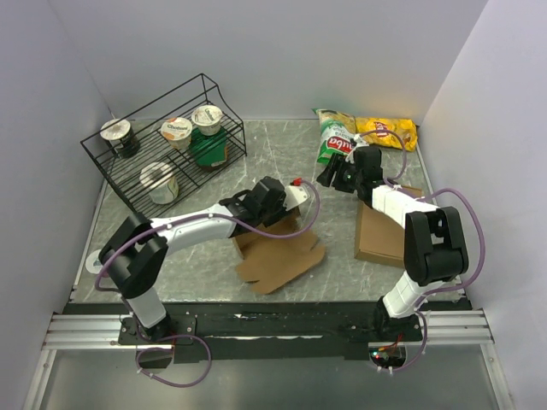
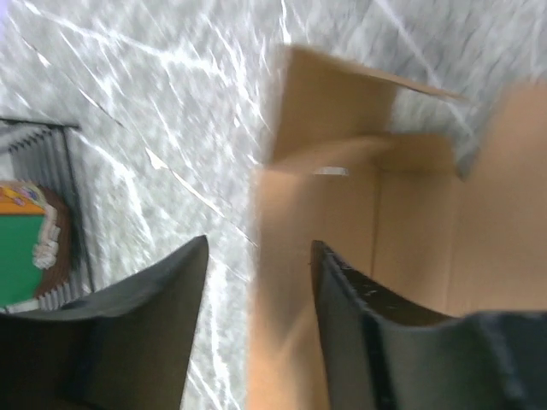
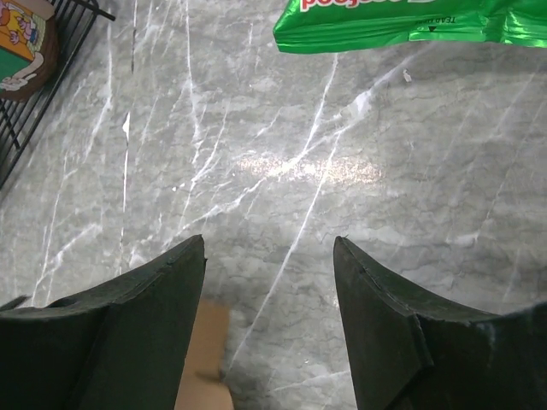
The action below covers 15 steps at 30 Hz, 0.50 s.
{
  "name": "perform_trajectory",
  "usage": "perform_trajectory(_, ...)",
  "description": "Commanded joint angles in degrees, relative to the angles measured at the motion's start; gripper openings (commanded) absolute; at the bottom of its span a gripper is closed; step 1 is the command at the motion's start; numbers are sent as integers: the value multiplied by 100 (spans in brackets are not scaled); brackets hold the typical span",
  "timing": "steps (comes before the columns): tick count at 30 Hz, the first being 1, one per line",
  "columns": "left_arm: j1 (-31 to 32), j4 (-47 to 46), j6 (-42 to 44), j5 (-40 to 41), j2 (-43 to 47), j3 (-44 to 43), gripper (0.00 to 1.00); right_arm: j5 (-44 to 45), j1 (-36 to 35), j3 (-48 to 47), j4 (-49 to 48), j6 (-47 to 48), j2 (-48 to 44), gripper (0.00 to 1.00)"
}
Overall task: Fold the paper box
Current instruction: Fold the paper box at the center of the board.
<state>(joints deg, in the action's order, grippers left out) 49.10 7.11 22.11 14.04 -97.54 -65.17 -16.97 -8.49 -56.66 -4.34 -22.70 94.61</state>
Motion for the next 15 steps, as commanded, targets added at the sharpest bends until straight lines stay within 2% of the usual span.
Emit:
perform_trajectory(1,47,-492,154,-217,551,-110,68,115,14,120,-32,108,-381,69)
perform_trajectory(4,47,-282,-162,-314,525,-259,85,106,14,226,-50,108,-460,69)
perform_trajectory(6,21,61,-268,-358,385,-435,88,115,14,270,3,152,-513,69)
perform_trajectory(10,-59,449,-575,-867,340,-585,91,168,14,454,21,213,-671,70)
perform_trajectory(15,-76,369,-646,-763,376,-427,89,20,32,525,-102,354,-593,70)
